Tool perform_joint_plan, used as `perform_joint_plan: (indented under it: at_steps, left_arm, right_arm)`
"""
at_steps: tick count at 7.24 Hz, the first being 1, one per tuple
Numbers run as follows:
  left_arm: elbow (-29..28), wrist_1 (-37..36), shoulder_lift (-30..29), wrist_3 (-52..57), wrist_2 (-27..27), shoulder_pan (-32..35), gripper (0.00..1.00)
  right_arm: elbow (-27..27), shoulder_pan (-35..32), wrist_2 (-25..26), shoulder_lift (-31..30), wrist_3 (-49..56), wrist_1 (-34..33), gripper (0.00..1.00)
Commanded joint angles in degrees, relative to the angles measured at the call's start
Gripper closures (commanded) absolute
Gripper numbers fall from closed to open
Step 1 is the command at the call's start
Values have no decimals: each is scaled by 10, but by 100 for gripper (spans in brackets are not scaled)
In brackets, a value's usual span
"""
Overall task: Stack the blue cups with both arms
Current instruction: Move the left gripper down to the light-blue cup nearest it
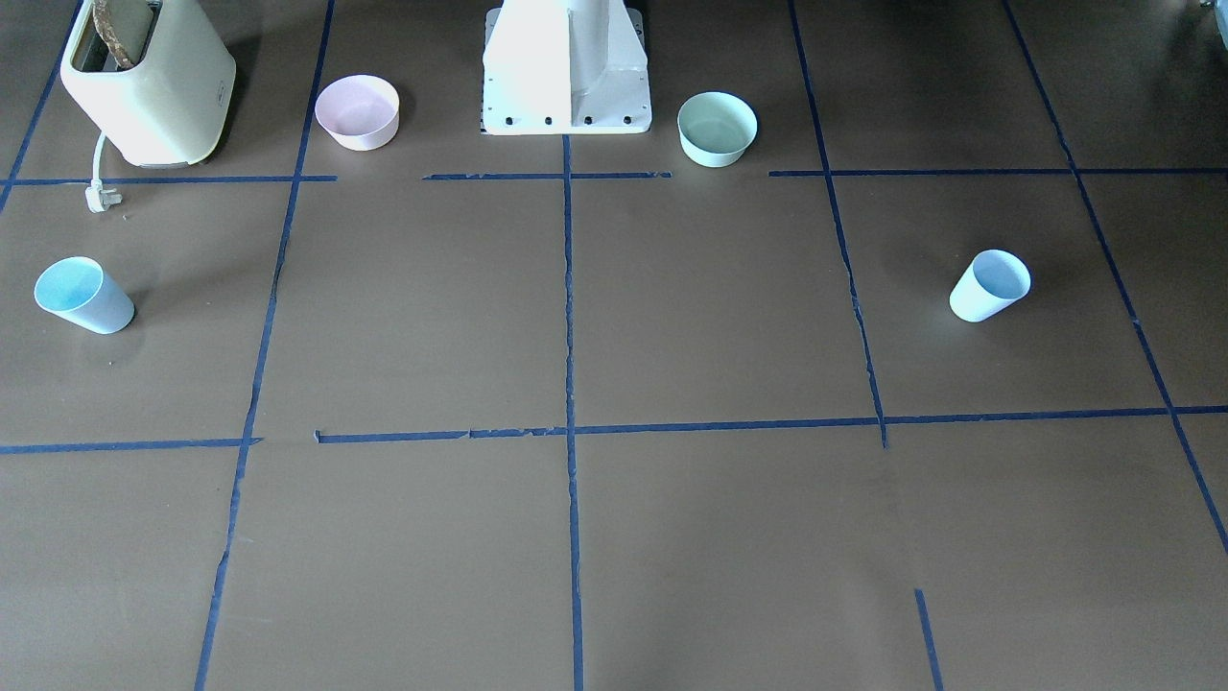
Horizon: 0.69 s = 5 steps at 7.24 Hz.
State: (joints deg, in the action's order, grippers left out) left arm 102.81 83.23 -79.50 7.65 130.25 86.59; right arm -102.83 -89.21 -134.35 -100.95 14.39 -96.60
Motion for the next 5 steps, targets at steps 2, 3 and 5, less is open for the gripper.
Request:
perform_joint_plan:
  at_steps: [2,3,5]
  left_arm:
    - [8,0,-2,-1,0,0,0]
    - [8,1,-6,-2,-4,-4,0]
    - [7,23,-46,-4,-3,-5,0]
  right_arm:
    - [1,1,-4,0,0,0,0]
    - [1,1,-4,0,0,0,0]
    - [1,1,-4,3,0,0,0]
